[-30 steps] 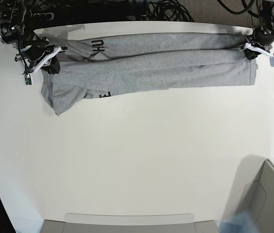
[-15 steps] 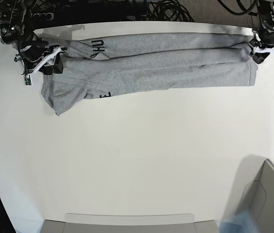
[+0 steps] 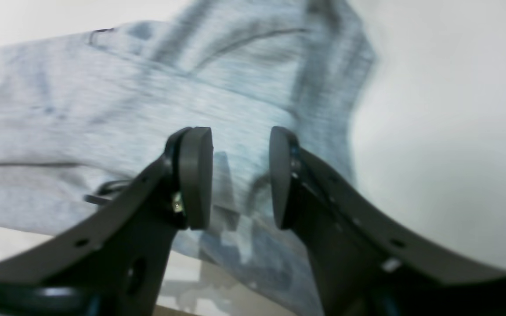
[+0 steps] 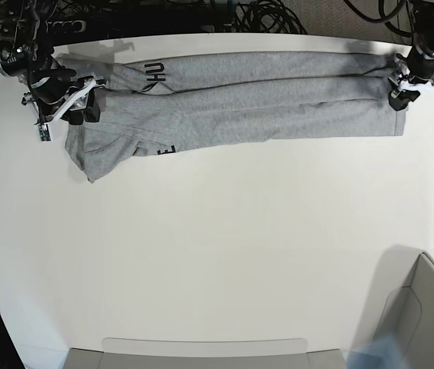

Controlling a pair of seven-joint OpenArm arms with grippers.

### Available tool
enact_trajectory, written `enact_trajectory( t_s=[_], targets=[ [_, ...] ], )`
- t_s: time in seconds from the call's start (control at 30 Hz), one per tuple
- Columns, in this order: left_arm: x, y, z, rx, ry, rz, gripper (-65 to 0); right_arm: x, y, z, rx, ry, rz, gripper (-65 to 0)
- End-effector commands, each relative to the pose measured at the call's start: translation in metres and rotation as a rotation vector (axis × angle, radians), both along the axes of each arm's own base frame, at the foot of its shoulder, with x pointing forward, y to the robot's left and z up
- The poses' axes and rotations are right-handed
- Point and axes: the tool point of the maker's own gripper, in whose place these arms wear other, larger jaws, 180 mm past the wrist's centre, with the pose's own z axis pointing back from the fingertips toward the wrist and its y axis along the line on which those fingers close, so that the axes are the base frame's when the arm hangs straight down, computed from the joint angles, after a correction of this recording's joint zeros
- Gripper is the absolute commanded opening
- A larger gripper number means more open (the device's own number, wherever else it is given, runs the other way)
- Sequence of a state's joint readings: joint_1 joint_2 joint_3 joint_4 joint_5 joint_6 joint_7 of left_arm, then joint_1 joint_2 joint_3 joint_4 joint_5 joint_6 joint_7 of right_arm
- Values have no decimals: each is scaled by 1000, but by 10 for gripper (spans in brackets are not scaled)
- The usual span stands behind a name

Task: Fold the T-shirt properly
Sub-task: 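Drag the folded hem onto the folded edge with both grippers, then release the strip end with the left gripper and lift it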

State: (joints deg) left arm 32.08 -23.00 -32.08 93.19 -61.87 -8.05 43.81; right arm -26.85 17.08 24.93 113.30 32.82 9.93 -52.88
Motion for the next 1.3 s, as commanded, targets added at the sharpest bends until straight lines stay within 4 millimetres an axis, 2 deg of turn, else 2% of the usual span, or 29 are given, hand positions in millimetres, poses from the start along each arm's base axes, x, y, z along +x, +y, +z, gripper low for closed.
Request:
enact_trajectory(
  t_s=[0.0, 0.17, 0.27, 0.43, 0.7, 0.83, 0.97, 1.13, 1.27],
  targets=[
    [5, 10, 12, 31, -34, -6, -375, 4, -3, 8, -13, -34, 9, -428],
    [9, 24, 20, 86, -19, -41, -376, 5, -1, 9, -11, -35, 13, -428],
    [5, 29, 17, 134, 12, -56, -376, 6, -1, 9, -11, -35, 12, -429],
    [7, 4, -1, 137, 56, -195, -376, 8, 0, 10, -9, -43, 13, -429],
    [-7, 24, -21, 151, 104, -147, -376, 7, -2, 9, -13, -39, 11, -429],
    [-3, 5, -27, 140, 115, -256, -377, 6, -1, 9, -12, -37, 12, -429],
    [-3, -2, -30, 129, 111, -286, -377, 6, -2, 9, -13, -37, 11, -429],
    [-4, -20, -31, 102, 100, -390, -378, 6, -3, 9, -14, -37, 8, -429],
    [-8, -22, -34, 95, 109, -401, -437, 6, -6, 10, -26, -37, 14, -429]
  ],
)
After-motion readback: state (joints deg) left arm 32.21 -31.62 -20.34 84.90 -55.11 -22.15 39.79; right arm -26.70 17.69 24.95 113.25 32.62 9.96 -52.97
